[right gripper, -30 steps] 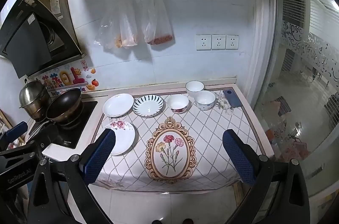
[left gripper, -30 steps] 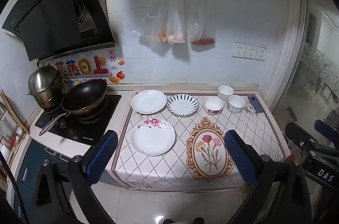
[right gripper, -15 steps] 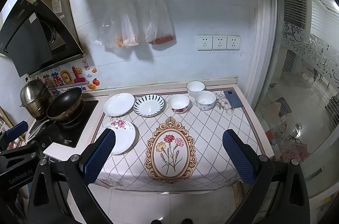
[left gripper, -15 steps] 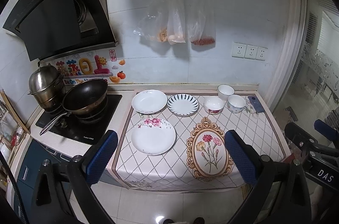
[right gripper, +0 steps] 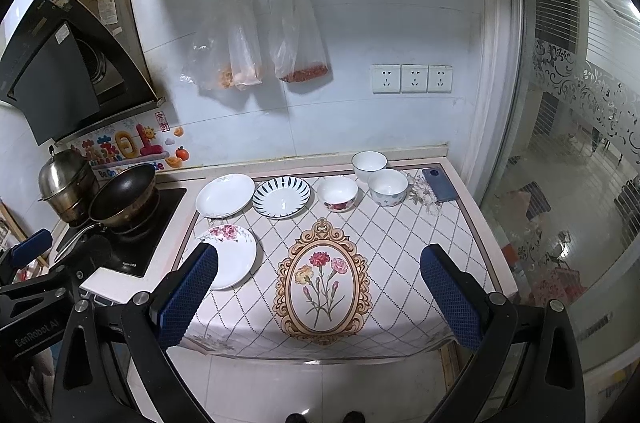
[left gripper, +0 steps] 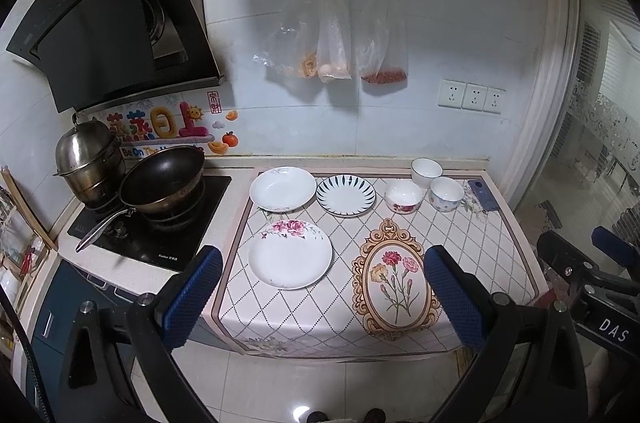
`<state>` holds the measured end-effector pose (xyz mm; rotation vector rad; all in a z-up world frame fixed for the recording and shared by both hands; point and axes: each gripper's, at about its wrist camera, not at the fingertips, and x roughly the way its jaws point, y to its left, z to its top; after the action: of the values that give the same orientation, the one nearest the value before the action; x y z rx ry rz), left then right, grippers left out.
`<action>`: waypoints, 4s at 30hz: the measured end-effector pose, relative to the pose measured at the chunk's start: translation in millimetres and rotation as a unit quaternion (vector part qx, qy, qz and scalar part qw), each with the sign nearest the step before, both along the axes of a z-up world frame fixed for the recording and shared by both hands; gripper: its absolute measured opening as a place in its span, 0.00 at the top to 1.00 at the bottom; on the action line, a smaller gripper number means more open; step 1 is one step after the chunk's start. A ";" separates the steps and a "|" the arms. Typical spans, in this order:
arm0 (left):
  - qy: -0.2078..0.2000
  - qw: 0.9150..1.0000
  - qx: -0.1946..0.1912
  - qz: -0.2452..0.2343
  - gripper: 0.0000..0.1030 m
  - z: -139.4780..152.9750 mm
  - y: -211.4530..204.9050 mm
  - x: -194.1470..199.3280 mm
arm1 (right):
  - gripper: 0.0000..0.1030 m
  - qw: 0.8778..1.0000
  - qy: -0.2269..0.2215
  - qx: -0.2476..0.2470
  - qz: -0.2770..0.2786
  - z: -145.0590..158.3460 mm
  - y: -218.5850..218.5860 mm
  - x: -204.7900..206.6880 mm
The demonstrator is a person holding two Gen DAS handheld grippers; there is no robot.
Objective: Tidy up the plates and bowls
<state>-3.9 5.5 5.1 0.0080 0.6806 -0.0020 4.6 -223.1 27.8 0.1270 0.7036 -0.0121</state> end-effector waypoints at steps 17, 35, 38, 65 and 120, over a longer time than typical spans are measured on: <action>-0.002 1.000 -0.002 0.000 0.00 -0.6 -0.5 -5.0 | 0.00 1.000 0.003 0.002 0.000 1.7 2.0 -7.8; -0.002 1.000 -0.007 -0.001 0.00 -1.4 -3.9 -5.9 | 0.00 1.000 0.005 0.003 0.002 2.9 1.2 -11.6; -0.004 1.000 -0.009 -0.002 0.00 -0.8 -1.7 -4.8 | 0.00 1.000 0.005 0.003 0.002 4.1 2.3 -12.1; 0.206 0.972 -0.037 0.105 0.16 -228.7 157.4 239.4 | 0.00 0.955 0.217 0.176 0.099 -232.0 70.3 255.8; 0.344 0.936 -0.069 -0.021 0.76 -350.5 15.5 302.7 | 0.86 0.899 0.344 0.250 0.103 -439.2 -23.8 338.4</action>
<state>298.7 21.0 -345.4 -0.1183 1.3824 -0.0971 343.0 -246.9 -411.4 0.5616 1.4191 0.3463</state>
